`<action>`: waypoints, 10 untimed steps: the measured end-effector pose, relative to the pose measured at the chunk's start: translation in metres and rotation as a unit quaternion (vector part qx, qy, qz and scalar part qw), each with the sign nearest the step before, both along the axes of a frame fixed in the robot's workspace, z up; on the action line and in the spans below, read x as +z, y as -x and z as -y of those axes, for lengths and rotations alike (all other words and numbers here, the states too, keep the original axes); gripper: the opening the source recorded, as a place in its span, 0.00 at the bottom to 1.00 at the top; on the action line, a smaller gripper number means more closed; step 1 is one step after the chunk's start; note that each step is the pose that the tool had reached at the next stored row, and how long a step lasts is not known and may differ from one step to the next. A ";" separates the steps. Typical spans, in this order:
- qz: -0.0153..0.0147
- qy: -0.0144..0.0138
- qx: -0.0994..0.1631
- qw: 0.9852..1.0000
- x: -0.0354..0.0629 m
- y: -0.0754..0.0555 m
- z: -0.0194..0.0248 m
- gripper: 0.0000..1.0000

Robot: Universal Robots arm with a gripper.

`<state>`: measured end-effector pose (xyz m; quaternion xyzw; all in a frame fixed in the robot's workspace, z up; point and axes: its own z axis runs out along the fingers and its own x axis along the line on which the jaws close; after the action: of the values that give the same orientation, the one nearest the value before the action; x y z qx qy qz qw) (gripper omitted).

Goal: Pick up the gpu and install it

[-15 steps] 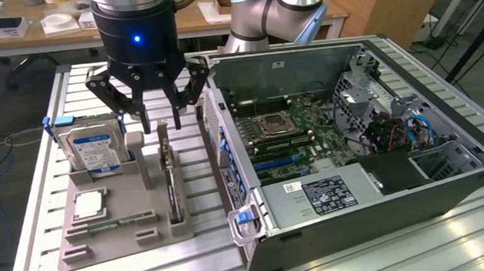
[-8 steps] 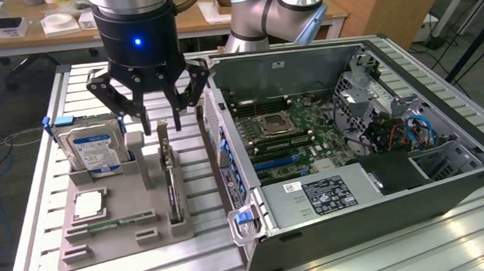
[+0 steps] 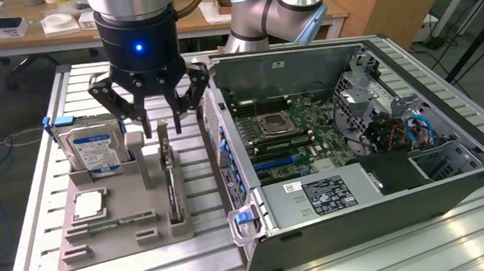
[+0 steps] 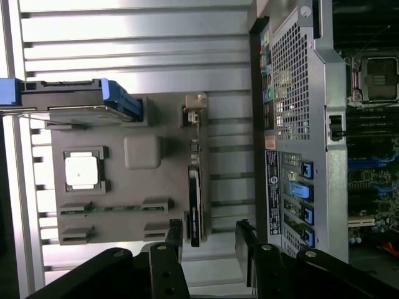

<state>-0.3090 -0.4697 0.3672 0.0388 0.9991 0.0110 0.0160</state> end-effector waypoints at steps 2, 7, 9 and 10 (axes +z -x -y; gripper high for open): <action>0.000 0.000 0.000 1.000 -0.0025 0.000 0.0000 0.47; 0.000 0.000 0.000 1.000 -0.0058 0.000 0.0000 0.47; 0.000 0.000 0.000 1.000 -0.0072 0.000 0.0000 0.47; 0.000 0.000 0.000 1.000 -0.0073 0.000 0.0000 0.47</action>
<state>-0.3090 -0.4697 0.3599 0.0388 0.9991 0.0110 0.0159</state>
